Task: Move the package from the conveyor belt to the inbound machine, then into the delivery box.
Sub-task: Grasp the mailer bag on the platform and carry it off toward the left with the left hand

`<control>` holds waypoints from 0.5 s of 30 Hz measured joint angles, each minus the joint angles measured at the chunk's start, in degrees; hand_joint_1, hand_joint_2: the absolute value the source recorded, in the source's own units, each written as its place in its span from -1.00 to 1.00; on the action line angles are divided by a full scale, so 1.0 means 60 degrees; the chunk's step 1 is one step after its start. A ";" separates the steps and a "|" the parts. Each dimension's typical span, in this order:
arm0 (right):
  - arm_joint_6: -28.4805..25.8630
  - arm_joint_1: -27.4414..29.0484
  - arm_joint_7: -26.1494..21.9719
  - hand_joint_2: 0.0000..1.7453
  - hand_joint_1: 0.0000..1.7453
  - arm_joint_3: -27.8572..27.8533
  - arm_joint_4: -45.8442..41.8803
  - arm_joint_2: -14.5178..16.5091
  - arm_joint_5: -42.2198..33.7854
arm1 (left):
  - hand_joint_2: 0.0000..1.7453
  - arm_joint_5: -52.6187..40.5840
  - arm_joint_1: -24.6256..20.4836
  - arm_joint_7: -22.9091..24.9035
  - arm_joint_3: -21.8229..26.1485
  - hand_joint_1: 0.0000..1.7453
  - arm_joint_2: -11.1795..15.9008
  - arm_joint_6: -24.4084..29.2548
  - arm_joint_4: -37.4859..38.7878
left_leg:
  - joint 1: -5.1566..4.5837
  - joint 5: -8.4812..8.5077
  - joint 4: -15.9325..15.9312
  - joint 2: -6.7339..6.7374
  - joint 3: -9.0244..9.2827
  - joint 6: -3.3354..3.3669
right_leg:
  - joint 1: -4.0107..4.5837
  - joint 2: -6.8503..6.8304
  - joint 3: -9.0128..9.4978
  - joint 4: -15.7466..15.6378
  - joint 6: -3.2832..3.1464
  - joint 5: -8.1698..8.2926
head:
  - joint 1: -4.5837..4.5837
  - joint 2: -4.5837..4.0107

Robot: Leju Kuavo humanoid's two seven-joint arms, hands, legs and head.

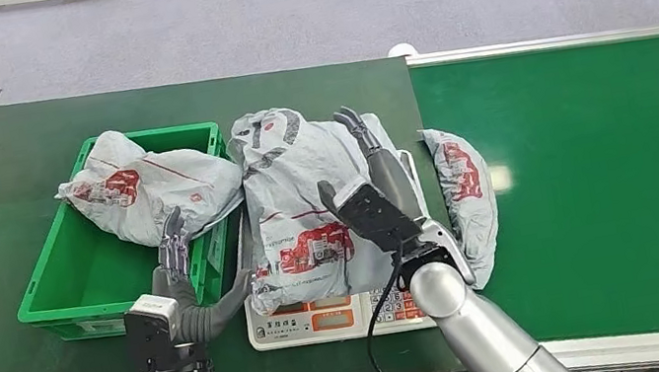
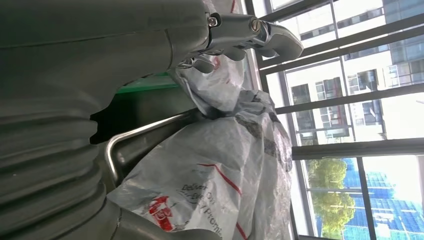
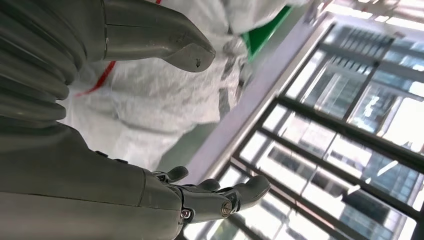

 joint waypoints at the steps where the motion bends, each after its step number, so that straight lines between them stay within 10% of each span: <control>1: 0.0257 0.0099 -0.0119 1.00 -1.00 -0.0083 -0.0066 -0.0013 -0.0440 | 1.00 -0.0014 -0.0097 0.0008 0.0000 -1.00 0.0003 -0.0014 0.0052 | 0.0000 0.0000 0.0000 -0.0001 0.0001 0.0000 | 0.0000 -0.0001 0.0000 0.0000 0.0000 0.0000 | 0.0000 0.0000; 15: 0.0705 0.1110 -0.1004 1.00 -1.00 -0.0998 -0.0617 -0.0216 -0.2388 | 1.00 -0.2046 -0.2397 0.0154 -0.0848 -1.00 0.0418 -0.0550 0.1870 | 0.0000 0.0011 0.0001 0.0007 -0.0003 -0.0010 | 0.0000 0.0008 -0.0010 0.0000 -0.0012 0.0023 | 0.0001 0.0000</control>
